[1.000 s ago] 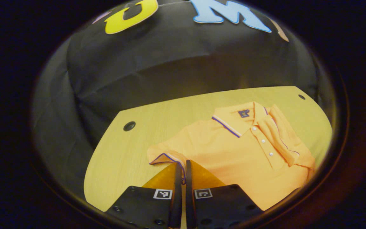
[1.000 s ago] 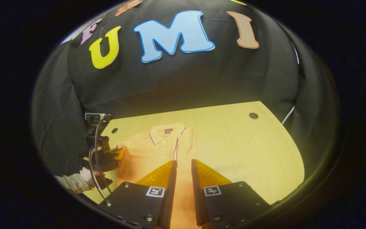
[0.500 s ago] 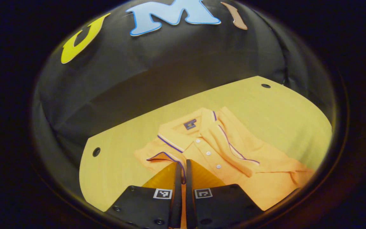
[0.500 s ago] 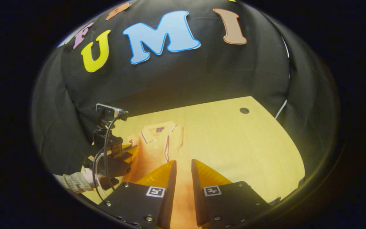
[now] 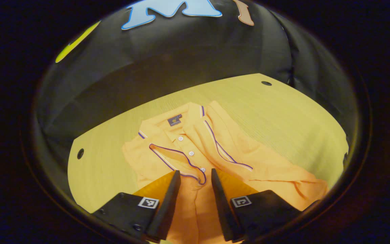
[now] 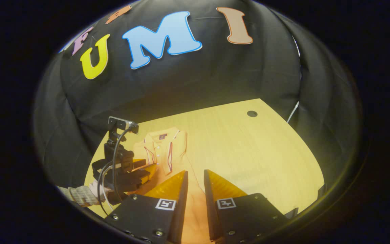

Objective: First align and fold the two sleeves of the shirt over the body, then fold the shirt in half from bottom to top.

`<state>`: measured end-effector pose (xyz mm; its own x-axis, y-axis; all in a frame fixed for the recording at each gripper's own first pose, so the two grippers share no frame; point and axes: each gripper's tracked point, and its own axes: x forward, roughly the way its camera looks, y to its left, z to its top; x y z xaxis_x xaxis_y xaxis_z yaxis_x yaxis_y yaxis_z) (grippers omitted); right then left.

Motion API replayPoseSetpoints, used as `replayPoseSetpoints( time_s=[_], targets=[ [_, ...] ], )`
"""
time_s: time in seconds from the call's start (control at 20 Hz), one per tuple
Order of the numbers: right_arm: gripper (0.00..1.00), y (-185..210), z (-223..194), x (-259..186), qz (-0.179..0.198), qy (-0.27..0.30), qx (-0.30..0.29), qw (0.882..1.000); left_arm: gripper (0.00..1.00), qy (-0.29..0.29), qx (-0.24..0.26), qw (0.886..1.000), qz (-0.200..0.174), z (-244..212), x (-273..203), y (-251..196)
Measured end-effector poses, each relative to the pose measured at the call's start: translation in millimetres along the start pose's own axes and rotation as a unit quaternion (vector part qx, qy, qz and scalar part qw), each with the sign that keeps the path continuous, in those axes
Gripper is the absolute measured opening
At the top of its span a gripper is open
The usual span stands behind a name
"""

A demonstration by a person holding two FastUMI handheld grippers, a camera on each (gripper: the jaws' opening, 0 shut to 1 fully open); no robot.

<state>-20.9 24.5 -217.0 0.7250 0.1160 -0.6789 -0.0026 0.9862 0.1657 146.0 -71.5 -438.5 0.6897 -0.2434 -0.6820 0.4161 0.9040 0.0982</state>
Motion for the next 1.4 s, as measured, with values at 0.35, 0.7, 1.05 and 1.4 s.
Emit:
replayPoseSetpoints(
  time_s=[0.35,0.7,1.05,1.4],
  targets=[
    [0.29,8.1,-6.2,1.2,0.015,0.002,-0.008,1.0,0.89,-0.025,-0.059,0.998,0.015,7.1,-46.0,18.7],
    [0.29,10.6,-27.7,-6.1,0.034,0.019,-0.033,0.999,0.88,-0.06,-0.121,0.99,0.03,-4.4,-128.9,31.1],
    [0.29,0.2,-83.8,-15.1,0.057,0.089,-0.07,0.992,0.81,-0.037,-0.149,0.987,0.042,-60.0,-200.4,21.0],
    [0.37,-9.1,-159.1,-22.7,0.07,0.193,-0.088,0.975,0.82,0.03,-0.16,0.986,0.026,-135.9,-232.2,-5.6]
  ],
)
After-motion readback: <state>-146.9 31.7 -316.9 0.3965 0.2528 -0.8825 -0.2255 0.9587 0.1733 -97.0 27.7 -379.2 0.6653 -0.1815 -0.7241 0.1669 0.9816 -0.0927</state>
